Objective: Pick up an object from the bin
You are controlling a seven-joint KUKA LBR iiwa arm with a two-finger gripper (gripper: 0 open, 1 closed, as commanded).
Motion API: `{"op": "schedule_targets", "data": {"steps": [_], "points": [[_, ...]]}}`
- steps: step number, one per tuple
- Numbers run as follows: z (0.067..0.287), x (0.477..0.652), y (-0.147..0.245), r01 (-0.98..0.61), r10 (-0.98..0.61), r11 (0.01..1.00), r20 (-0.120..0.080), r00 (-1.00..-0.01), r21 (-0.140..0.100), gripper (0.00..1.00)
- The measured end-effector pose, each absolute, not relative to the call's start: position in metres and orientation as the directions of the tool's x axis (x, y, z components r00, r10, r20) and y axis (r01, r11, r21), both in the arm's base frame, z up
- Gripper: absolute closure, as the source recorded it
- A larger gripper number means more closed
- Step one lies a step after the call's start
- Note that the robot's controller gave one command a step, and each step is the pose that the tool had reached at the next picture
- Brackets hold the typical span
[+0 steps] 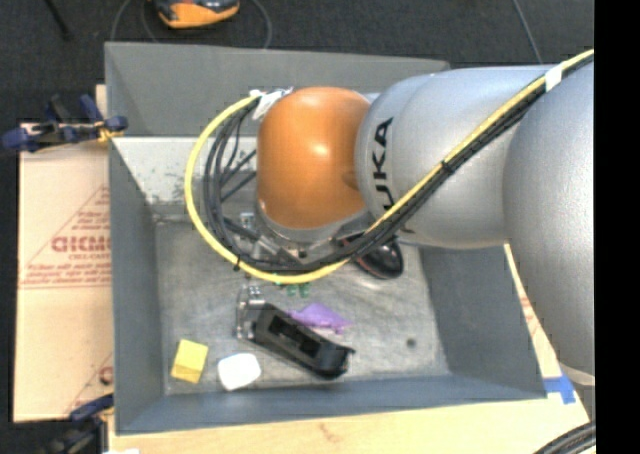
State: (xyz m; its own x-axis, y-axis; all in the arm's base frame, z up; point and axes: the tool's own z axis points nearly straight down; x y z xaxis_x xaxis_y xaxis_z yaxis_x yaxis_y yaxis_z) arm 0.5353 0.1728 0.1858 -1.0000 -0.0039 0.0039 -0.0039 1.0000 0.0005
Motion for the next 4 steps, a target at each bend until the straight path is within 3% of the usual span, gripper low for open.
{"op": "schedule_targets", "data": {"steps": [1, 2, 3, 4], "points": [[0.189, 0.537, 0.172, 0.0, 0.0, 1.0, -0.003, -1.0, 0.002, 0.0], [0.132, 0.519, 0.129, -0.014, -0.014, 1.0, -0.007, -1.0, 0.002, 0.0], [0.12, 0.533, 0.079, 0.16, 0.16, 0.987, 0.005, -0.987, 0.001, 0.0], [0.127, 0.529, 0.068, 0.177, 0.177, 0.984, 0.0, -0.984, -0.002, 0.0]]}}
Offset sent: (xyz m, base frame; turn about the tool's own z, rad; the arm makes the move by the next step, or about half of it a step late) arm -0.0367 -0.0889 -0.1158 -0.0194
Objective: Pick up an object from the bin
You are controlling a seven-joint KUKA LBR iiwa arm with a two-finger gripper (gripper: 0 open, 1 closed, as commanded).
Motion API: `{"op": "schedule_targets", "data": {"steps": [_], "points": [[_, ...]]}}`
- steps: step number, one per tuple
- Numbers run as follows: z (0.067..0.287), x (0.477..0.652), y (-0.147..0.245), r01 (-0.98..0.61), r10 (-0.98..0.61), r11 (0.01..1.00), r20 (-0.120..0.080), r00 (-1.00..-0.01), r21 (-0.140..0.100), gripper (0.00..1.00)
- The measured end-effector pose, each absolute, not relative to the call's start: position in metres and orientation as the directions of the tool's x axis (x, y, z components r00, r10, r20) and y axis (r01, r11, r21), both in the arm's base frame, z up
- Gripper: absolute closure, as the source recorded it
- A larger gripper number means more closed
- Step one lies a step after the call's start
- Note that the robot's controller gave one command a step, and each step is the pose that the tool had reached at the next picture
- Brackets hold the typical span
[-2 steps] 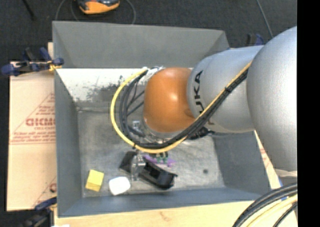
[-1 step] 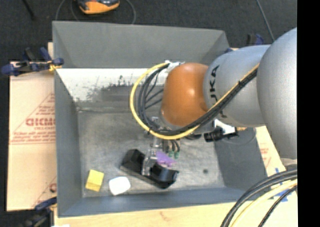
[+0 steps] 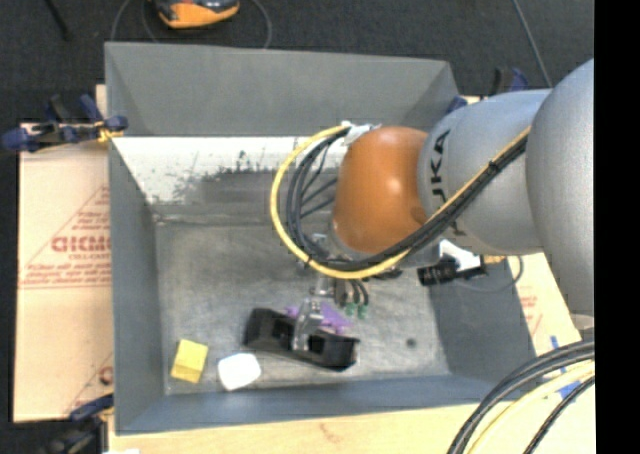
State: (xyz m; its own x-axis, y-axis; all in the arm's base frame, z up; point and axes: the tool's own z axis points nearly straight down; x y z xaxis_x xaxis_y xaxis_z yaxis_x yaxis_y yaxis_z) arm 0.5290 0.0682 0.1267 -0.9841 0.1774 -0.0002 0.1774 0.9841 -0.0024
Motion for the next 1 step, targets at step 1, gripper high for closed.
{"op": "schedule_targets", "data": {"steps": [1], "points": [[0.08, 0.4911, 0.0896, 0.238, 0.238, 0.971, -0.005, -0.971, 0.002, 0.0]]}}
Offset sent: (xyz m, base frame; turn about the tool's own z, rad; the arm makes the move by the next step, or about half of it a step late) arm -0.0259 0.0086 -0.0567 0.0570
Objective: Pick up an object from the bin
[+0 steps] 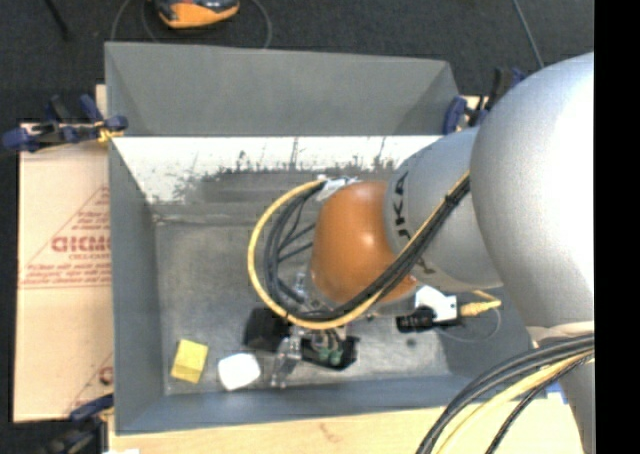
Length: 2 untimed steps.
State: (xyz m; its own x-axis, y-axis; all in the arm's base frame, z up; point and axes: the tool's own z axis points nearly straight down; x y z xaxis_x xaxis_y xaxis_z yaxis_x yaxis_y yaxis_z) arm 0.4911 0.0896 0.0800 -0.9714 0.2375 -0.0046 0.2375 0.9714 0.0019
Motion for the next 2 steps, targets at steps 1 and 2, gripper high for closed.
{"op": "schedule_targets", "data": {"steps": [1, 2], "points": [[0.0705, 0.5025, 0.0814, 0.23, 0.23, 0.973, 0.002, -0.973, 0.006, 1.0], [0.0711, 0.5037, 0.0789, 0.231, 0.231, 0.973, 0.001, -0.973, 0.004, 1.0]]}}
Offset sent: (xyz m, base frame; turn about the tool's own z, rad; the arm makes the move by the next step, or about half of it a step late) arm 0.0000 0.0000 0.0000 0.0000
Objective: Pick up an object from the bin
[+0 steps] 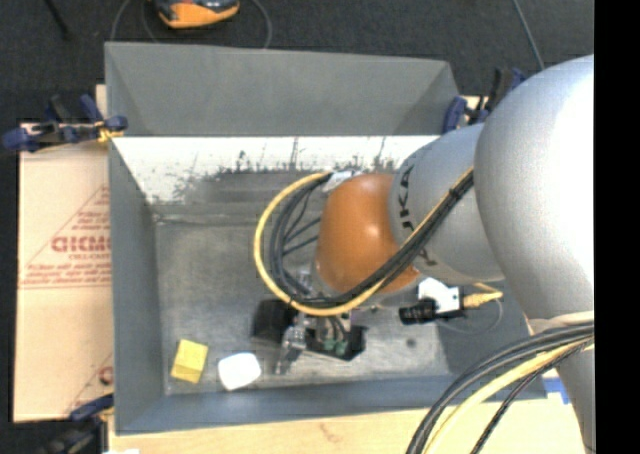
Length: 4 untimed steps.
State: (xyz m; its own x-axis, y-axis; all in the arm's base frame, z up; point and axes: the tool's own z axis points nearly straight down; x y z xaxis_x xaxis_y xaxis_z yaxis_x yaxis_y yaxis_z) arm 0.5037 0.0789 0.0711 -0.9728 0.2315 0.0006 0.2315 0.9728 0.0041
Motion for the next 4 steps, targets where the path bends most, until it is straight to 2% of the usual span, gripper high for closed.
{"op": "schedule_targets", "data": {"steps": [1, 2, 4], "points": [[0.074, 0.503, 0.079, 0.232, 0.232, 0.973, 0.001, -0.973, 0.003, 1.0], [0.088, 0.5, 0.078, 0.232, 0.232, 0.973, 0.011, -0.973, -0.003, 1.0], [0.134, 0.5, 0.077, 0.234, 0.234, 0.972, 0.008, -0.972, -0.003, 1.0]]}}
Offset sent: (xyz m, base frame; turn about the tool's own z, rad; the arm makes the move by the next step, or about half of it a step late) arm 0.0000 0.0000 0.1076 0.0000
